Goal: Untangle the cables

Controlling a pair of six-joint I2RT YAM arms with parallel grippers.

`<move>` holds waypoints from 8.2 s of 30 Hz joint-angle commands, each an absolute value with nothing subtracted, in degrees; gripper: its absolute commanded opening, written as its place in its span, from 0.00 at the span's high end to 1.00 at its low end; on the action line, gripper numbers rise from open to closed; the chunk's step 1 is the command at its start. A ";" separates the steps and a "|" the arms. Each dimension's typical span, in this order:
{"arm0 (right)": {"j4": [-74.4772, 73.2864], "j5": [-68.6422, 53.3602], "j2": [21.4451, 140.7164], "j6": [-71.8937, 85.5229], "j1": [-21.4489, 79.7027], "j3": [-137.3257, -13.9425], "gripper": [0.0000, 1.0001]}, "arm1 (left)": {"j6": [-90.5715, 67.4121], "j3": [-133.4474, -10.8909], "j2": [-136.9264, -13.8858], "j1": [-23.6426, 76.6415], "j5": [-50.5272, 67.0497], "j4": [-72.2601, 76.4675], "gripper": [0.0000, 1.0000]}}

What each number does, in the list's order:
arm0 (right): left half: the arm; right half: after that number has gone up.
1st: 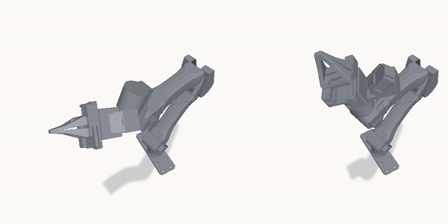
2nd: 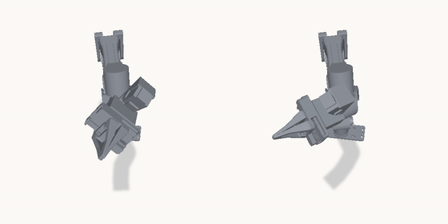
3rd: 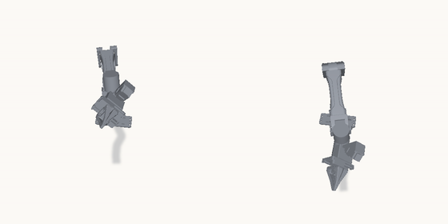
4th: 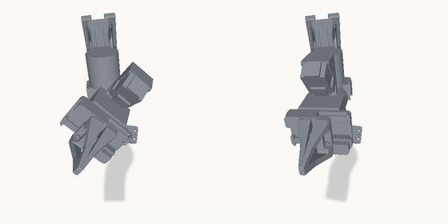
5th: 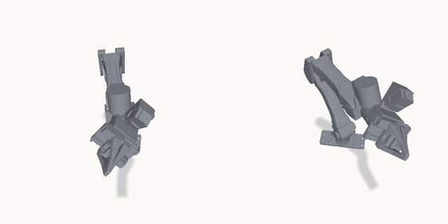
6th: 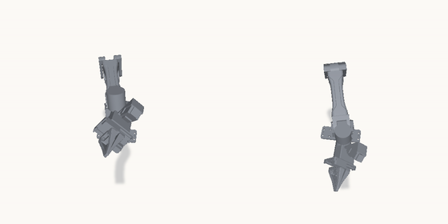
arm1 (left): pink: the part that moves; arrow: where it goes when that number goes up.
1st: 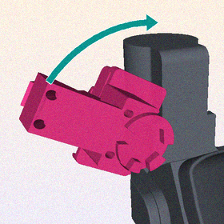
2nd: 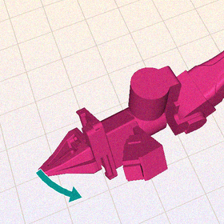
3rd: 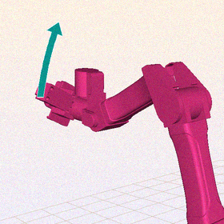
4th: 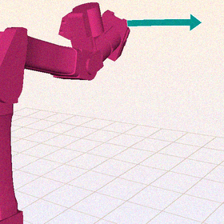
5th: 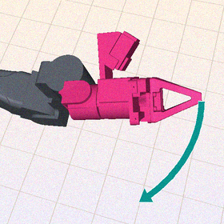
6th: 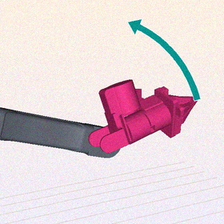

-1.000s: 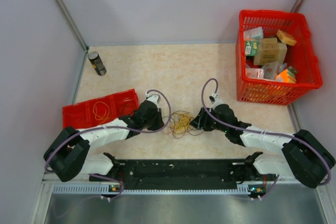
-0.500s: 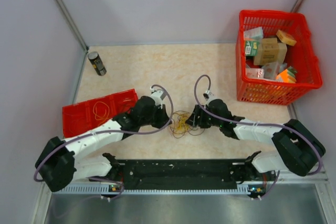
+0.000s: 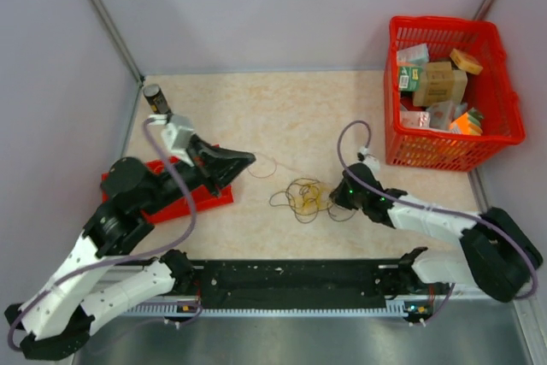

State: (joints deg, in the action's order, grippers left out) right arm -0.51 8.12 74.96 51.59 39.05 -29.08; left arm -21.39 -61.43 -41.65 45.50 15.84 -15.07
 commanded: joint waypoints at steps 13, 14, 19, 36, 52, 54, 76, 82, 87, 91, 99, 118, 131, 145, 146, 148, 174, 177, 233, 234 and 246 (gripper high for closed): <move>-29.35 36.41 5.02 47.67 34.72 -15.28 0.08 | -22.40 -61.35 -32.42 45.53 -0.28 -18.29 1.00; -29.36 33.78 4.57 45.03 34.72 -16.16 0.02 | -23.02 -60.74 -33.39 45.44 2.52 -17.50 1.00; -28.74 15.24 15.26 39.03 34.80 -21.78 0.01 | -23.73 -61.25 -36.30 45.53 3.26 -15.11 1.00; -9.41 -28.40 58.95 30.49 49.74 -36.12 0.01 | -27.60 -56.27 -41.38 45.44 -6.36 -26.04 1.00; 11.38 -21.32 54.68 39.55 49.39 -22.67 0.01 | -33.22 -34.72 -58.61 45.35 25.05 4.23 1.00; 6.44 -14.27 49.69 40.16 49.31 -22.77 0.02 | -33.05 -35.59 -60.55 45.35 24.70 1.68 1.00; -21.62 26.28 -2.90 58.54 48.60 -4.31 0.01 | -32.96 -51.14 -81.91 63.62 1.16 -16.33 0.07; -21.62 27.07 -5.53 58.62 48.52 -2.73 0.01 | -32.52 -58.08 -90.07 69.07 -5.88 -22.41 0.04; -21.36 26.72 -5.36 58.36 48.60 -2.64 0.01 | -31.82 -63.36 -97.54 71.01 -8.44 -22.15 0.11; -21.36 26.63 -5.45 58.36 48.60 -2.55 0.01 | -32.08 -66.18 -102.91 71.19 -9.76 -23.82 0.23; -21.27 26.81 -5.45 58.71 48.60 -2.11 0.01 | -32.96 -64.78 -103.63 72.42 -11.68 -25.04 0.95; -20.92 26.28 -5.45 58.54 48.60 -1.93 0.01 | -42.88 -57.66 -58.20 33.43 -53.58 -50.78 1.00; -20.74 25.75 -5.54 57.92 48.52 -2.02 0.01 | -51.32 -58.44 -56.06 -1.64 -59.86 -53.61 1.00; -20.74 24.96 -5.45 57.22 48.52 -2.29 0.01 | -60.22 -58.02 -77.78 -18.01 -49.77 -50.03 1.00; -20.74 24.87 -5.45 57.13 48.52 -2.29 0.01 | -58.38 -57.14 -78.13 -18.19 -47.66 -47.57 1.00; -20.83 25.05 -5.54 57.04 48.52 -2.37 0.01 | -58.44 -56.60 -79.36 -19.50 -45.19 -47.20 1.00; -19.25 25.48 -5.45 57.39 48.52 -1.41 0.01 | -44.14 -52.56 -60.84 -11.98 -31.29 -34.73 0.01; -19.25 27.15 -3.79 58.88 48.52 -1.32 0.02 | -40.44 -52.38 -56.35 -1.18 -28.93 -31.13 0.01; -9.05 25.57 23.03 58.36 45.88 -6.77 0.44 | -19.24 -56.95 -91.66 64.16 -6.23 -7.82 0.34; -9.05 25.66 22.85 58.36 45.88 -6.77 0.44 | -19.25 -57.56 -92.63 64.16 -7.11 -7.82 0.36; -7.12 24.26 25.66 56.78 45.88 -7.47 0.45 | -17.93 -62.49 -100.37 64.25 -7.03 -8.96 0.55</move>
